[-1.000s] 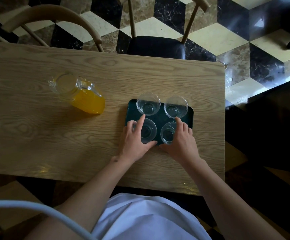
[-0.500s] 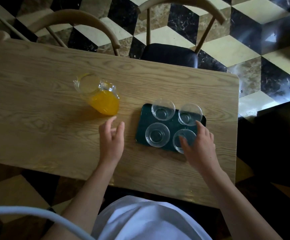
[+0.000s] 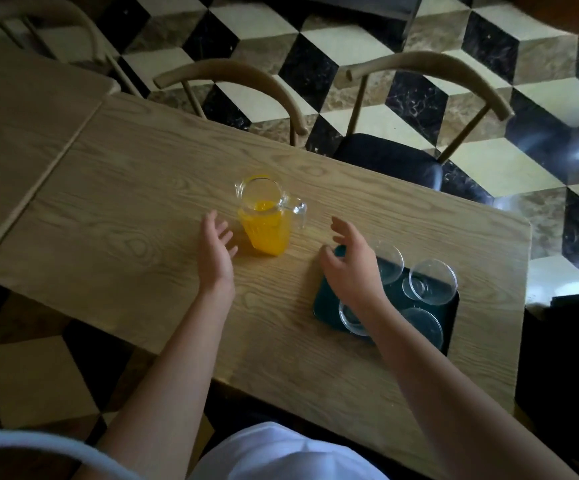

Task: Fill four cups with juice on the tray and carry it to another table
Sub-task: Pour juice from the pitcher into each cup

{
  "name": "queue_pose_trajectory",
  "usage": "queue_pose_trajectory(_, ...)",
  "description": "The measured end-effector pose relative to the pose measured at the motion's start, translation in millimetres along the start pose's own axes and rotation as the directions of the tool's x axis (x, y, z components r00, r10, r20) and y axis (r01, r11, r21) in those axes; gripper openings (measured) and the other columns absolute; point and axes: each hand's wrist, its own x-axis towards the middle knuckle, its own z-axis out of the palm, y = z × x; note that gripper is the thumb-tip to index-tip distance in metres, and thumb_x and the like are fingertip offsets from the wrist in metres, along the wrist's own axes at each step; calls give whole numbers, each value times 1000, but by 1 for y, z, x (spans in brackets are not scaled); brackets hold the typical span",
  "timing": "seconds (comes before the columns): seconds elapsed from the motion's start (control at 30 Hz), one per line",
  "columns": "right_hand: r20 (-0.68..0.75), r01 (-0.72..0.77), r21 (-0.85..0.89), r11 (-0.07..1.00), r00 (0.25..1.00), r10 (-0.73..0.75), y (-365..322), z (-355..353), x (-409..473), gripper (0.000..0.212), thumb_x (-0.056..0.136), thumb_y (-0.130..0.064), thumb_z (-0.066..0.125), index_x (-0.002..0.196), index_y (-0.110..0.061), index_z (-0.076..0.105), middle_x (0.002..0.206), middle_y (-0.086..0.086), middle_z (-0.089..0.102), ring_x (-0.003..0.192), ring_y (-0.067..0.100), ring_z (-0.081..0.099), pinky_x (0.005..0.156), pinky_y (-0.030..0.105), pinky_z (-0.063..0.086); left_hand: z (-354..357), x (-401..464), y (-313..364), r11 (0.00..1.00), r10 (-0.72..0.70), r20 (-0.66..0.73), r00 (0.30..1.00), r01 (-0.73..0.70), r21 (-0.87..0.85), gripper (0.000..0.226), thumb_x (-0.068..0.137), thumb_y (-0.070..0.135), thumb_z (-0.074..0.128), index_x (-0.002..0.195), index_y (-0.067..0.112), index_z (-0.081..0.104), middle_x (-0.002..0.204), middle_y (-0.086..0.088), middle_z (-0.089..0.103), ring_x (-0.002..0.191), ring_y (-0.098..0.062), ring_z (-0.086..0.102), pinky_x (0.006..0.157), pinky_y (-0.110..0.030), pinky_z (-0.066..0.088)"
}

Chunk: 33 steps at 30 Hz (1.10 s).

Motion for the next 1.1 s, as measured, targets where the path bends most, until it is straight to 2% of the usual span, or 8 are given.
queue_pose_trajectory(0.23, -54, -36, 170, 985, 998, 46, -28, 29, 49, 28, 100, -30, 51, 120, -18, 67, 116, -5, 69, 108, 11, 62, 90, 28, 48, 14, 33, 1, 987, -159, 151, 976, 159, 9, 55, 104, 58, 14, 125, 32, 58, 150, -11, 50, 131, -21, 46, 106, -39, 32)
queue_pose_trajectory(0.33, -68, 8, 166, 986, 998, 3, -26, 39, 60, 30, 100, -36, 47, 98, -18, 70, 97, -3, 71, 94, 14, 64, 79, 31, 48, 17, 42, -1, 982, -188, 204, 961, 184, 40, 67, 105, 58, 10, 142, 21, 52, 152, -11, 47, 140, -24, 40, 101, -35, 29)
queue_pose_trajectory(0.5, -164, 124, 156, 980, 982, -98, -19, 51, 63, 26, 98, -32, 48, 78, -26, 64, 78, -5, 64, 77, 14, 59, 73, 35, 47, 16, 52, -9, 989, -139, 268, 953, 118, 93, 65, 109, 48, 13, 145, 8, 47, 118, 4, 52, 85, 7, 53, 58, -4, 43)
queue_pose_trajectory(0.63, -169, 137, 265, 954, 981, -93, -19, 62, 66, 33, 100, -23, 42, 79, -5, 59, 75, 7, 60, 73, 12, 56, 69, 29, 45, 16, 60, -7, 987, -126, 301, 945, 89, 133, 62, 110, 44, 15, 146, 5, 47, 118, 2, 52, 78, 13, 49, 48, 2, 39)
queue_pose_trajectory(0.73, -172, 114, 332, 937, 983, -59, -21, 73, 65, 42, 104, -20, 40, 74, 6, 51, 67, 13, 53, 62, 11, 50, 60, 26, 42, 13, 58, -6, 986, -122, 324, 938, 77, 148, 58, 111, 40, 15, 149, 5, 42, 123, 0, 53, 85, 5, 51, 50, 4, 38)
queue_pose_trajectory(0.9, -219, 82, 414, 907, 976, 12, -31, 93, 62, 56, 106, -24, 41, 52, -8, 38, 52, 5, 40, 50, 18, 33, 51, 39, 29, 5, 64, -18, 985, -96, 352, 931, 39, 166, 64, 108, 51, 17, 153, 11, 38, 154, -9, 45, 127, -11, 47, 69, 2, 41)
queue_pose_trajectory(1.0, -205, 110, 414, 904, 978, -26, -35, 102, 61, 60, 104, -28, 42, 46, -15, 44, 45, -1, 44, 45, 13, 40, 50, 35, 38, -1, 73, -21, 988, -105, 362, 926, 56, 142, 96, 88, 84, 25, 152, 16, 43, 156, -9, 45, 142, -16, 43, 112, -30, 38)
queue_pose_trajectory(1.1, -229, 141, 438, 888, 972, -42, -39, 109, 59, 61, 98, -32, 45, 49, 1, 35, 46, 15, 32, 46, 21, 30, 48, 37, 27, -7, 90, -44, 990, -131, 418, 899, 96, 103, 107, 75, 96, 30, 151, 21, 46, 153, -9, 50, 140, -19, 47, 118, -49, 35)
